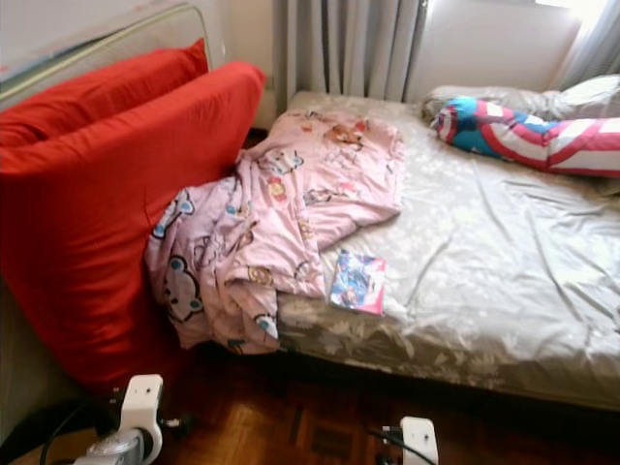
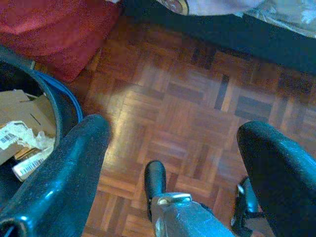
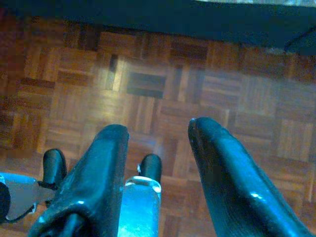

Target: Clean up the room

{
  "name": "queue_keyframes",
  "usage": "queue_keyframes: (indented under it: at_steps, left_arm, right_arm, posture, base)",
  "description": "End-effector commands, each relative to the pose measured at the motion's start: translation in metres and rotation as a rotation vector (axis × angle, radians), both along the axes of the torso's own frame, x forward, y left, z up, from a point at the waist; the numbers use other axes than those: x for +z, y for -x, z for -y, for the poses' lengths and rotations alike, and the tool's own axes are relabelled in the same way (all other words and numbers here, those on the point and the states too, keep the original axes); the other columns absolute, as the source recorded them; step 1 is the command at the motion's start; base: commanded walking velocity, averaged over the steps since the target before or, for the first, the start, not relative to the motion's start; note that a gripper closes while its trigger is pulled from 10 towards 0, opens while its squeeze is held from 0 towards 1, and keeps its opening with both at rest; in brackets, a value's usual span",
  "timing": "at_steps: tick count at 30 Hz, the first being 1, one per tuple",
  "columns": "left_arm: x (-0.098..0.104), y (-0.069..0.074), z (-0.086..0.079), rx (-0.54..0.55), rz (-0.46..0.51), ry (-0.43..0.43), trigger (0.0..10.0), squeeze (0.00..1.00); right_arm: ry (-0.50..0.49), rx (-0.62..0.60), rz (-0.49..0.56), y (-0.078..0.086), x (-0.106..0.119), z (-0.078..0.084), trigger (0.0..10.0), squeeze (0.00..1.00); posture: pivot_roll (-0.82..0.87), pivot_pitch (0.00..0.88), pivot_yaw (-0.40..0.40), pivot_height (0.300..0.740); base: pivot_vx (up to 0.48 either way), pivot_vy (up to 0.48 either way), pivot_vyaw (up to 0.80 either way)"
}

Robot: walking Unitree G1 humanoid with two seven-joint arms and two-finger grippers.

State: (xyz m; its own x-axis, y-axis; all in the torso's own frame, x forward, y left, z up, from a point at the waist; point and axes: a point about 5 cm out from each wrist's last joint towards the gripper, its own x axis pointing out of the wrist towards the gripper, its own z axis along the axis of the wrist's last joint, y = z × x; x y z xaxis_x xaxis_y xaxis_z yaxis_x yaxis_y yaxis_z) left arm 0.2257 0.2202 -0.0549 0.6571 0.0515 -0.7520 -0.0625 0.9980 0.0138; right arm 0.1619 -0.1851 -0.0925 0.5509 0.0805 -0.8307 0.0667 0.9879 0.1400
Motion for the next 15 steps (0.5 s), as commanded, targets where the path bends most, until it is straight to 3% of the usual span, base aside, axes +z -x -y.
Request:
queue_keyframes:
  at_steps: [1, 15]
  left_arm:
    - [-0.0012, 0.0014, 0.0004, 0.003, -0.013, 0.005, 10.0, 0.00]
    - [-0.0015, 0.0019, 0.0003, 0.000, -0.013, 0.006, 10.0, 0.00]
  right_arm:
    - [0.004, -0.005, 0.004, -0.0005, 0.0005, 0.0021, 10.0, 0.00]
    - [0.011, 0.013, 0.004, -0.0004, 0.0005, 0.0019, 10.0, 0.00]
  posture:
    - [-0.04, 0.000, -0.053, 0.740]
    - [-0.04, 0.000, -0.051, 0.740]
  base:
    - [0.304, 0.000, 0.00]
    - [0.306, 0.000, 0.00]
